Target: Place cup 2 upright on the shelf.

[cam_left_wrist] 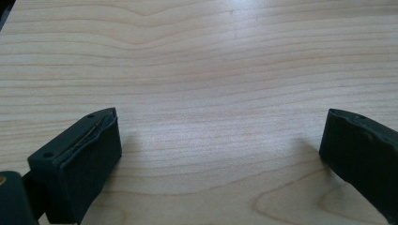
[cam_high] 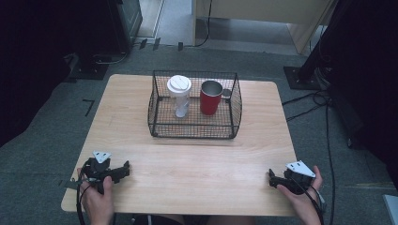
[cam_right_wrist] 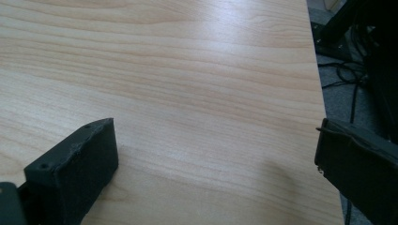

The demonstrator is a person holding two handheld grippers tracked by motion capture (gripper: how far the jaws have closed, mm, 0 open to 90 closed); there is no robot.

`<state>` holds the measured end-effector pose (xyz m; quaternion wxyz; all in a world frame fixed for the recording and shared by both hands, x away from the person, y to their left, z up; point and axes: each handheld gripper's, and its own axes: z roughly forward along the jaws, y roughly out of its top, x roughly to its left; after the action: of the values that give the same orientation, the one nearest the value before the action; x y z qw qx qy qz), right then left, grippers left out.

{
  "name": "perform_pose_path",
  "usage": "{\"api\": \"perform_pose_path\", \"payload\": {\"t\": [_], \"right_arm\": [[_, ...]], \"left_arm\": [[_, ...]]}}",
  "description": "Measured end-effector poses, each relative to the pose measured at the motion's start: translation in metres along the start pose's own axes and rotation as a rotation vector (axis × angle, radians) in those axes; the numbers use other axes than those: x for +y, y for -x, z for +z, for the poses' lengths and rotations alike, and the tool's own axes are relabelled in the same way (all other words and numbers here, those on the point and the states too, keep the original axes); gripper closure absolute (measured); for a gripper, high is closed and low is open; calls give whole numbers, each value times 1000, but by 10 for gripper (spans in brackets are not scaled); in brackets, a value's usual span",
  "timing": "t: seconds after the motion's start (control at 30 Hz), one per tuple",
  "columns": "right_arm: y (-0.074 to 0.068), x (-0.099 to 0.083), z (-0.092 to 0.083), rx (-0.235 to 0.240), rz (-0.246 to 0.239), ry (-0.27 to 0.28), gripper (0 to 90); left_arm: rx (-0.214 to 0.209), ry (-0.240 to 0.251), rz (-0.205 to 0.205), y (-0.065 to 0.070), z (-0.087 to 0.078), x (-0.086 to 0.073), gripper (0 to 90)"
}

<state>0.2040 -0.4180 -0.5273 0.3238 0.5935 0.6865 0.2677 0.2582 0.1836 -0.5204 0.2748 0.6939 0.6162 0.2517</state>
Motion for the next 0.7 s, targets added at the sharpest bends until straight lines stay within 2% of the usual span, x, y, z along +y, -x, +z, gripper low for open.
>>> {"api": "perform_pose_path", "payload": {"t": [0.13,0.17,0.2,0.23,0.7], "right_arm": [[0,0,0,19,24,-14,0],[0,1,1,46,42,-26,0],[0,1,3,99,96,-55,0],[0,2,4,105,108,-61,0],[-1,2,3,90,124,-64,0]], "left_arm": [[0,-1,0,0,0,0,1],[0,-1,0,0,0,0,1],[0,0,0,0,0,0,1],[0,-1,0,0,0,0,1],[-1,-1,0,0,0,0,1]]}}
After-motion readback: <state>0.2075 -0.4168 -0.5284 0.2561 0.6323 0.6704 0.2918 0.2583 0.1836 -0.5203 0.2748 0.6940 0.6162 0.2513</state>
